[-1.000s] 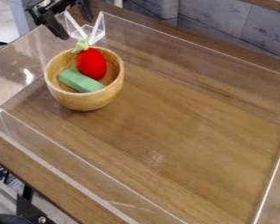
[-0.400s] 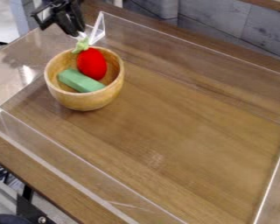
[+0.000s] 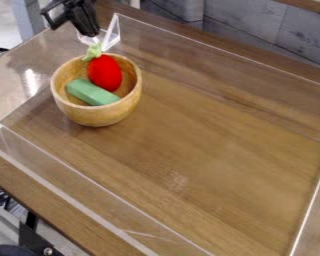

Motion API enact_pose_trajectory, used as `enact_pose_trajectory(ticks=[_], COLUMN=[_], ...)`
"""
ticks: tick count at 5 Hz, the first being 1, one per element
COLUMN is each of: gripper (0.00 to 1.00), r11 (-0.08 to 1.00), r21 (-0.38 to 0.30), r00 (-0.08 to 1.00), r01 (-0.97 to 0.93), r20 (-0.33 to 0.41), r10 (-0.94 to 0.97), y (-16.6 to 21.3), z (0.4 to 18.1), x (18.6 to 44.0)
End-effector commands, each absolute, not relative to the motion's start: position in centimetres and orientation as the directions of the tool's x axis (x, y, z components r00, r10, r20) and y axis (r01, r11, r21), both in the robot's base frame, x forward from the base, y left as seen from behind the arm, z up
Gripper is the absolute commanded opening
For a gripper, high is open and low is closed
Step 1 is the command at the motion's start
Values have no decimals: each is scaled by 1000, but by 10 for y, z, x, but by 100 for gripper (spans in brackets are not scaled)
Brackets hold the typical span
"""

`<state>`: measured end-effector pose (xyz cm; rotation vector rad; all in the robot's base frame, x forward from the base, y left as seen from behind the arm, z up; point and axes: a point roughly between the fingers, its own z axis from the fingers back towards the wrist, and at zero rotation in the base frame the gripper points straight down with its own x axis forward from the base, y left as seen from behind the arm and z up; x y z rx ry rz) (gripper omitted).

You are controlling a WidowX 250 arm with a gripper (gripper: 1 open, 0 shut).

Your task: Move the red fruit to the left

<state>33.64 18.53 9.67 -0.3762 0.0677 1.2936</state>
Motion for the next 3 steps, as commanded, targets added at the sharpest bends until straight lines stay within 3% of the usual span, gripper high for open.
enact_pose_trajectory(ticks=[1, 2, 3], gripper=[0, 0, 100], r11=[136, 23, -99], r21=[-268, -265, -256], r00=[195, 81, -45], r01=[-954, -964, -962], r20=[-207, -210, -208], r10=[959, 974, 977], y=[185, 184, 186], z=[125, 136, 140], x=[349, 355, 361])
